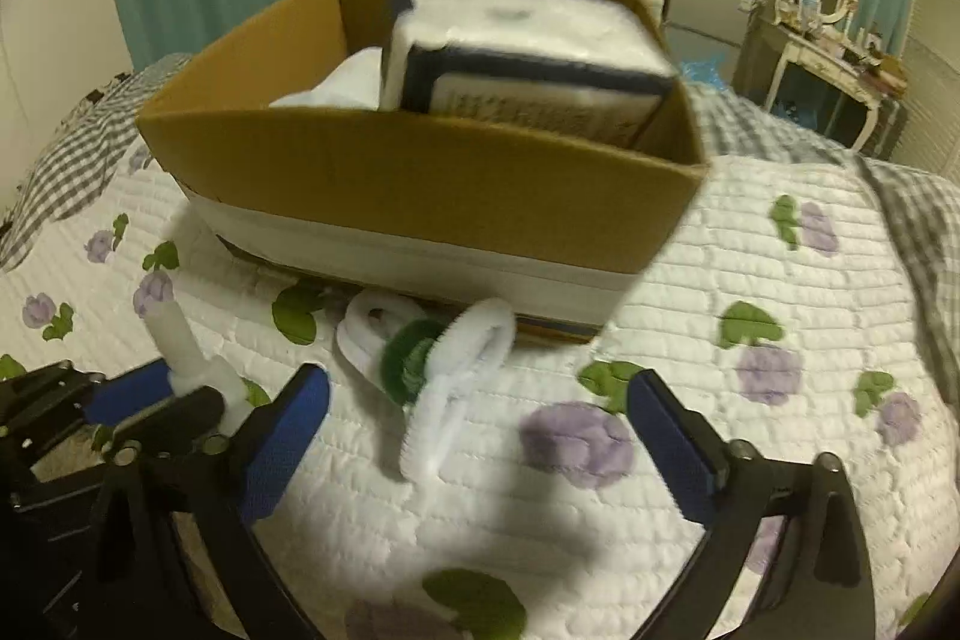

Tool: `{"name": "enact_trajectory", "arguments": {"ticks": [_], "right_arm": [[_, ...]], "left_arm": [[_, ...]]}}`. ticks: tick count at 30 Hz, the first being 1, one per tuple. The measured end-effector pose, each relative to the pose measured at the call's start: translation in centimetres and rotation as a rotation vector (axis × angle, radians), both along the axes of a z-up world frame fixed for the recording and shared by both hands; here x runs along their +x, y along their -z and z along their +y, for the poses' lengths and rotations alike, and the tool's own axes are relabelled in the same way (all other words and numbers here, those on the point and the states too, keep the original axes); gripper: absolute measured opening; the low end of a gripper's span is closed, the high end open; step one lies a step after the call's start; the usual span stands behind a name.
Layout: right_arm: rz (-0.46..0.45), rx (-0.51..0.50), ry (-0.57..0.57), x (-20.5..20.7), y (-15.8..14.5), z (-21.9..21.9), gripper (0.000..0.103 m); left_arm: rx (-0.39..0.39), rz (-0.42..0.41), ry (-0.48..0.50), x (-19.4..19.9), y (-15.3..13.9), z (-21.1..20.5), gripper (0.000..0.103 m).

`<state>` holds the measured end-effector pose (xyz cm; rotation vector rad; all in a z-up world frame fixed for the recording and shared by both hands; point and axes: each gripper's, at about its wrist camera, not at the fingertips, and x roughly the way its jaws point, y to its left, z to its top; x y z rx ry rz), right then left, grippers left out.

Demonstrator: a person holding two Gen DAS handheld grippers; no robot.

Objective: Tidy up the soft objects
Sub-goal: 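Grasp the white plastic bottle with the left tool while the right tool grasps the pipe-cleaner toy, then carry the bottle and toy into the cardboard box and open both tools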

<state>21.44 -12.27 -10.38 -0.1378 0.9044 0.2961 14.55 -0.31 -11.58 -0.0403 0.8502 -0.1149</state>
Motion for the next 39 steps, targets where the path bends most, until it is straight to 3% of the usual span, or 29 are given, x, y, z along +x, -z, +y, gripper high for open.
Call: {"name": "enact_trajectory", "arguments": {"ticks": [6, 8, 11, 21, 32, 39], "right_arm": [[0.082, 0.051, -0.023, 1.7, 1.8, 0.6, 0.063], [0.082, 0.061, -0.041, 1.6, 1.7, 0.8, 0.046], [0.056, 0.051, -0.057, 0.9, 0.8, 0.9, 0.039], [-0.015, 0.08, -0.058, -3.5, -4.4, -2.3, 0.037], [-0.166, 0.07, -0.082, -9.9, -12.3, -4.5, 0.037], [-0.25, 0.101, -0.11, -11.9, -16.8, -5.1, 0.037]], "left_arm": [[-0.02, -0.002, -0.029, 0.2, 0.0, 1.4, 0.023], [-0.022, 0.0, -0.031, 0.3, 0.0, 1.5, 0.023], [-0.023, 0.0, -0.028, 0.2, -0.1, 1.4, 0.023], [0.009, -0.037, -0.011, -2.3, -2.9, 0.4, 0.023], [0.028, -0.144, -0.01, -6.8, -8.7, -0.3, 0.023], [0.041, -0.227, 0.025, -8.4, -12.7, -1.4, 0.023]]}}
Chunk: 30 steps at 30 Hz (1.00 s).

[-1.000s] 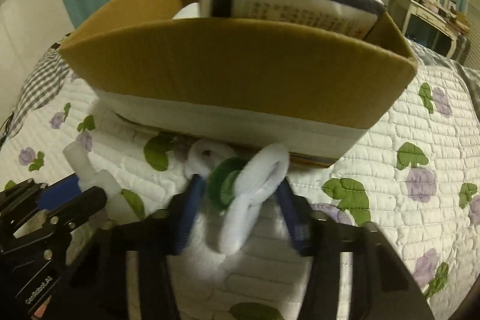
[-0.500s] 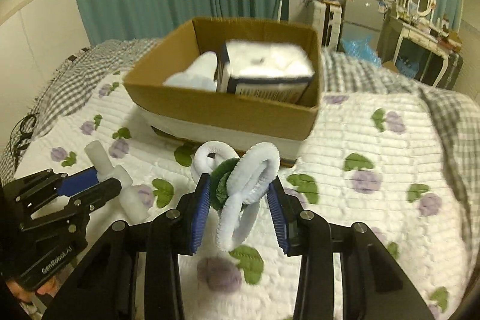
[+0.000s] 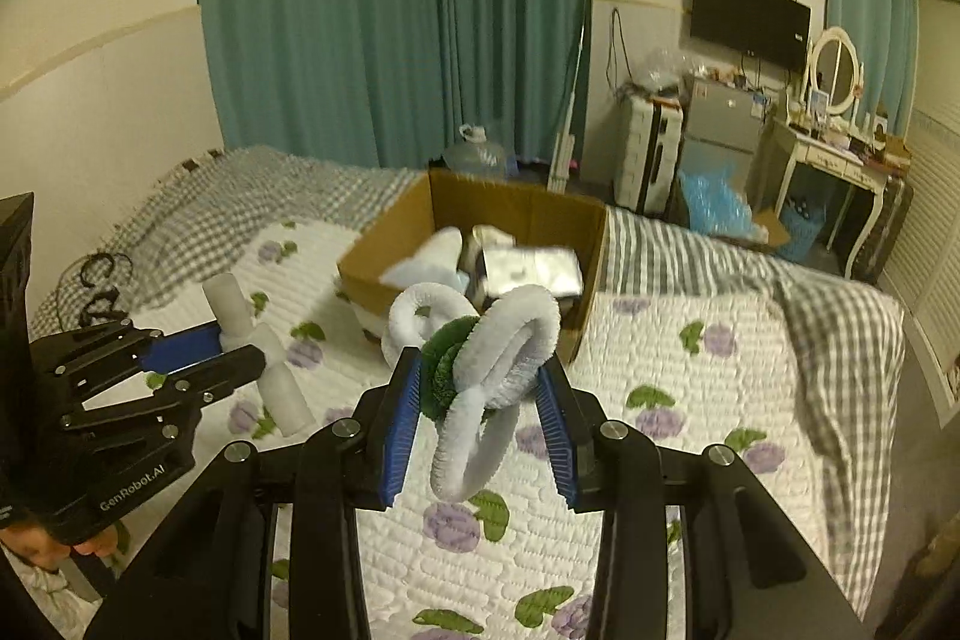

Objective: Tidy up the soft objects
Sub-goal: 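Carry the bottle and toy into the cardboard box and open both tools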

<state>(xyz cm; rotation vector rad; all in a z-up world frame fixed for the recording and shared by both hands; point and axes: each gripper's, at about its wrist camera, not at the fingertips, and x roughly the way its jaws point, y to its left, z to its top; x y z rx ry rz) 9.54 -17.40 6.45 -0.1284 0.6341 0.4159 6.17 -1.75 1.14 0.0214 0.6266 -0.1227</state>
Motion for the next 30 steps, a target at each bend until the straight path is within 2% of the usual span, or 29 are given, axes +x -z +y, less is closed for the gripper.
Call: {"name": "enact_trajectory", "arguments": {"ticks": [5, 9, 16, 20, 24, 26, 30], "right_arm": [[-0.045, 0.011, -0.009, 0.5, -2.7, 0.0, 0.037], [-0.073, 0.013, -0.023, 2.0, -4.5, 0.5, 0.037], [-0.073, 0.017, -0.033, 8.2, -5.6, 1.3, 0.037], [-0.027, 0.039, -0.025, 13.2, -4.4, 1.6, 0.037], [0.039, 0.058, -0.013, 18.2, -1.7, 2.1, 0.038], [0.058, 0.053, -0.008, 20.5, -0.1, 2.5, 0.038], [0.099, 0.053, -0.021, 24.3, 3.0, 3.3, 0.038]], "left_arm": [[0.01, -0.059, 0.039, 0.3, -3.1, -0.9, 0.023], [0.054, -0.084, 0.069, 2.0, -4.9, -1.7, 0.023], [0.071, -0.084, 0.085, 7.2, -6.0, -2.0, 0.024], [0.069, -0.053, 0.053, 11.9, -5.0, -1.5, 0.024], [0.097, -0.017, 0.047, 16.7, -2.3, -1.3, 0.027], [0.085, 0.016, 0.064, 19.1, -0.7, -0.8, 0.027], [0.093, 0.036, 0.07, 22.1, 1.6, -0.6, 0.028]]}}
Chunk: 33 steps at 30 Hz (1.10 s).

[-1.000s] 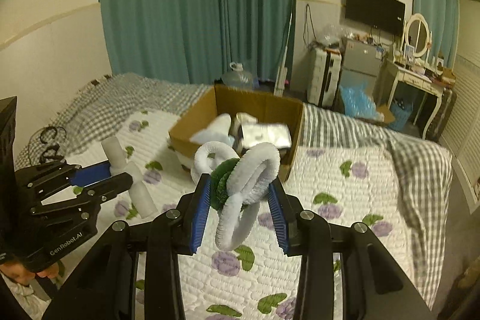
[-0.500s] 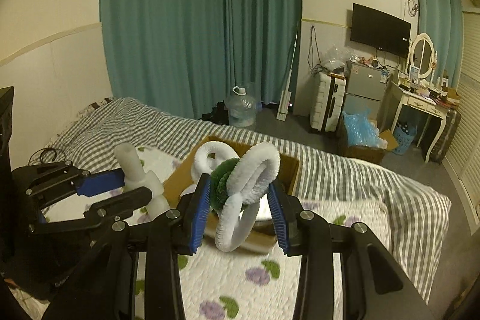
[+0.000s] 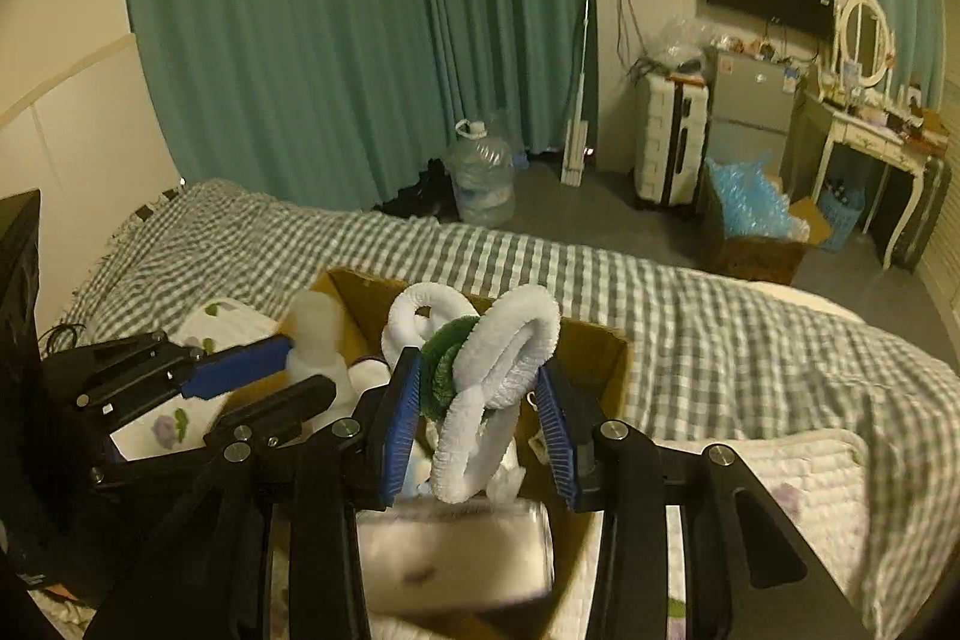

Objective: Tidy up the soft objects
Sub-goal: 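Carry the bottle and toy into the cardboard box and open both tools, then lift both tools up and away from the box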

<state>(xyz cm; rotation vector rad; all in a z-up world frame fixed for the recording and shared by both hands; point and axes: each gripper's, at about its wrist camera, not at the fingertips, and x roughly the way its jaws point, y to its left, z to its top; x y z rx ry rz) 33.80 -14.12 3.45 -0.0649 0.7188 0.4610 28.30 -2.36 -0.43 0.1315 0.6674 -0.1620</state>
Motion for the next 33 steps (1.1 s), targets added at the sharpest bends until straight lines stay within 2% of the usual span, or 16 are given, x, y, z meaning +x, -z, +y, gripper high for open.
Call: {"name": "enact_trajectory", "arguments": {"ticks": [1, 2, 3, 4, 5, 7, 9, 11, 13, 16, 20, 22, 24, 27, 30, 33], "right_arm": [[0.008, -0.005, -0.002, 0.7, 0.7, 0.1, 0.038], [0.023, -0.014, -0.002, 1.6, 1.6, 0.4, 0.039], [0.033, -0.019, -0.001, 2.2, 2.2, 0.4, 0.04], [0.042, -0.024, 0.001, 2.8, 2.9, 0.5, 0.043], [0.041, -0.026, 0.01, 3.1, 3.3, 0.5, 0.057], [0.029, -0.024, 0.038, 3.3, 3.7, 0.1, 0.077], [0.016, -0.002, 0.04, 3.2, 3.7, -0.5, 0.078], [0.004, -0.011, 0.069, 2.9, 3.2, -0.8, 0.089], [-0.031, -0.014, 0.101, 2.1, 2.0, -1.2, 0.09], [-0.091, -0.002, 0.15, 0.0, -1.0, -2.2, 0.1], [-0.179, 0.004, 0.173, -4.0, -6.2, -3.0, 0.103], [-0.225, 0.003, 0.181, -6.5, -9.2, -3.3, 0.103], [-0.274, 0.003, 0.189, -9.3, -12.5, -3.4, 0.103], [-0.353, 0.02, 0.207, -13.9, -17.2, -4.1, 0.103], [-0.434, 0.027, 0.216, -18.8, -21.2, -4.5, 0.103], [-0.488, 0.021, 0.224, -23.3, -24.1, -4.9, 0.103]], "left_arm": [[0.005, -0.002, 0.003, 0.7, 0.6, 0.1, 0.03], [0.007, -0.005, 0.003, 1.1, 1.0, 0.1, 0.046], [0.01, -0.002, -0.01, 1.7, 1.7, 0.2, 0.067], [0.006, 0.009, -0.021, 2.1, 2.1, 0.3, 0.074], [-0.006, 0.024, -0.032, 2.5, 2.6, 0.6, 0.075], [-0.031, 0.003, -0.062, 2.6, 3.1, 0.9, 0.075], [-0.036, -0.028, -0.068, 2.2, 3.2, 1.0, 0.076], [-0.041, -0.024, -0.074, 2.1, 3.1, 1.0, 0.076], [-0.034, -0.014, -0.093, 2.0, 2.7, 1.3, 0.076], [-0.001, -0.034, -0.115, 0.5, 1.0, 1.1, 0.086], [0.052, -0.121, -0.152, -2.7, -3.2, 0.8, 0.087], [0.031, -0.174, -0.144, -4.8, -5.8, 1.1, 0.089], [0.004, -0.22, -0.151, -7.0, -8.6, 1.5, 0.097], [-0.006, -0.32, -0.165, -11.4, -13.3, 1.6, 0.103], [0.002, -0.432, -0.172, -16.0, -17.2, 1.6, 0.103], [-0.011, -0.507, -0.183, -19.9, -20.3, 2.2, 0.103]]}}
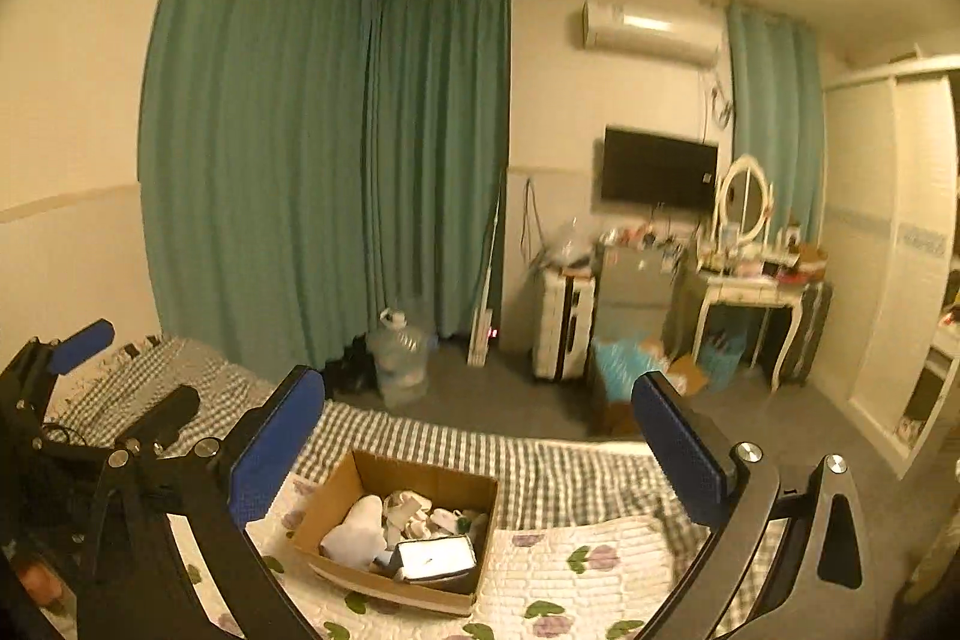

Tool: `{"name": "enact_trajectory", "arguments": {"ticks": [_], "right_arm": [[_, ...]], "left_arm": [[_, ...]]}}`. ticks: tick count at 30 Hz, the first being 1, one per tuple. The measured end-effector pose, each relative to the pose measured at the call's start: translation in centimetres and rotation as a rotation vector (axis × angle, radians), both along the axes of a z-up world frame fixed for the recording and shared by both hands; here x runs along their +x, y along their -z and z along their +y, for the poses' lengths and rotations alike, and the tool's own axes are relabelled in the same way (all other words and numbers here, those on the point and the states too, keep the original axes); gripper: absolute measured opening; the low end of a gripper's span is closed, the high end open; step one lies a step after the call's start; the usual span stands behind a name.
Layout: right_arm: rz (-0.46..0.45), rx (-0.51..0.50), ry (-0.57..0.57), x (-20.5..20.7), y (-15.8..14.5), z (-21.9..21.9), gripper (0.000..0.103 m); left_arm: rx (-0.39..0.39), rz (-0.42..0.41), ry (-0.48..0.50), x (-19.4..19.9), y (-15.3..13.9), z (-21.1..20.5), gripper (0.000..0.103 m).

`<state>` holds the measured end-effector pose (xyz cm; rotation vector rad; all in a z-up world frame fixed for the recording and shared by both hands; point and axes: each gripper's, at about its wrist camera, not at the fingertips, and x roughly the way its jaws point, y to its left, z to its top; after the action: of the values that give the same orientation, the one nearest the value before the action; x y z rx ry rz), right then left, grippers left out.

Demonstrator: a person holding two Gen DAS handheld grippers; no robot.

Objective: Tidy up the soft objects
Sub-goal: 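Lift both tools up and away from the box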

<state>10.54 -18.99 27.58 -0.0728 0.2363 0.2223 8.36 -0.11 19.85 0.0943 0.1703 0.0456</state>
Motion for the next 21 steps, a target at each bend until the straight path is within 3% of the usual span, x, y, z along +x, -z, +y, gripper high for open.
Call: {"name": "enact_trajectory", "arguments": {"ticks": [5, 10, 15, 21], "right_arm": [[-0.046, 0.016, 0.015, -6.4, -2.4, -0.4, 0.103], [-0.081, 0.047, -0.004, -10.4, -1.7, -0.6, 0.103], [-0.077, 0.076, -0.023, -11.9, 2.3, 0.0, 0.103], [-0.135, 0.074, -0.019, -10.9, 11.1, 1.1, 0.103]], "left_arm": [[-0.037, -0.075, 0.001, -5.3, -2.8, 1.1, 0.103], [-0.061, -0.099, 0.019, -8.6, -3.1, 1.8, 0.103], [-0.083, -0.111, -0.01, -9.2, 0.0, 2.5, 0.103], [-0.109, -0.051, -0.033, -8.2, 7.1, 3.0, 0.103]]}}
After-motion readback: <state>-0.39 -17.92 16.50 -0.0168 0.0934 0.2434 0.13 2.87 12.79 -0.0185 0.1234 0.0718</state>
